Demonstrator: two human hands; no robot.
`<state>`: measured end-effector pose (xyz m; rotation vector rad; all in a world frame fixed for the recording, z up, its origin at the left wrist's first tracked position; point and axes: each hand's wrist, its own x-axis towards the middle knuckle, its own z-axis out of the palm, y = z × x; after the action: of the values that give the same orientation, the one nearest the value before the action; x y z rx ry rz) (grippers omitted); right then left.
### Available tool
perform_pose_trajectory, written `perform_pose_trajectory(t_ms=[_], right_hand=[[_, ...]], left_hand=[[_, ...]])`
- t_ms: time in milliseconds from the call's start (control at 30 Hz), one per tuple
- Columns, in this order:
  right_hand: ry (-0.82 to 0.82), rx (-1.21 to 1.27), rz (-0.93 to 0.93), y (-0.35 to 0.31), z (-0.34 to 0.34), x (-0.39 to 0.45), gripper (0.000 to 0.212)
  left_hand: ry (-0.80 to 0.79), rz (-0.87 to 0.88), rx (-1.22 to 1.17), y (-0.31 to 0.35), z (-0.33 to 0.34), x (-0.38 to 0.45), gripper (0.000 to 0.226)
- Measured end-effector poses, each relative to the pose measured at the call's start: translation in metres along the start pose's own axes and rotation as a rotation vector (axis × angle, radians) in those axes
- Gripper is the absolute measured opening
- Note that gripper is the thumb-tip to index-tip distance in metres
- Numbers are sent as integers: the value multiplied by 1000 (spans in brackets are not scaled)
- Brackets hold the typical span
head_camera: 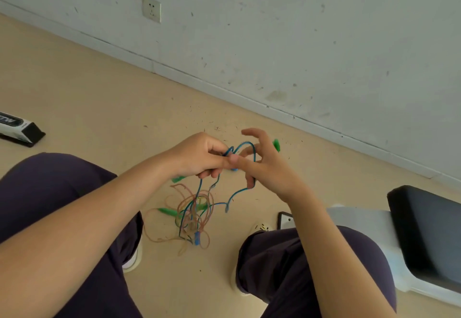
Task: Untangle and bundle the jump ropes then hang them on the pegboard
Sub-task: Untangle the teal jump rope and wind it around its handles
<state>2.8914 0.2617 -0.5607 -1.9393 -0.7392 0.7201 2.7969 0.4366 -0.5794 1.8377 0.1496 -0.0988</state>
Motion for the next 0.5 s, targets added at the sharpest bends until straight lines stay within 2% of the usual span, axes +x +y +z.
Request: perform_pose_trajectory(t_ms=[67,167,267,367,433,500], right_hand=[[22,73,-26,0,-4,0,49],[33,123,-58,-2,-5,2,19],[1,71,-50,0,0,4,17],[-23,-20,-72,2,3,6,11],[134,-5,-126,4,-2,9,15],[338,139,-153,5,-13,9,21]], left_hand=[[5,-6,-11,0,-2,0,21],[6,-25,12,-3,-3,1,21],[-20,-35,27,-5,-2,1,32],[-44,-36,51,-7,-1,2,26],[-17,-36,72,-8,-4,3,16],[15,-63,119,-8,-12,6,18]])
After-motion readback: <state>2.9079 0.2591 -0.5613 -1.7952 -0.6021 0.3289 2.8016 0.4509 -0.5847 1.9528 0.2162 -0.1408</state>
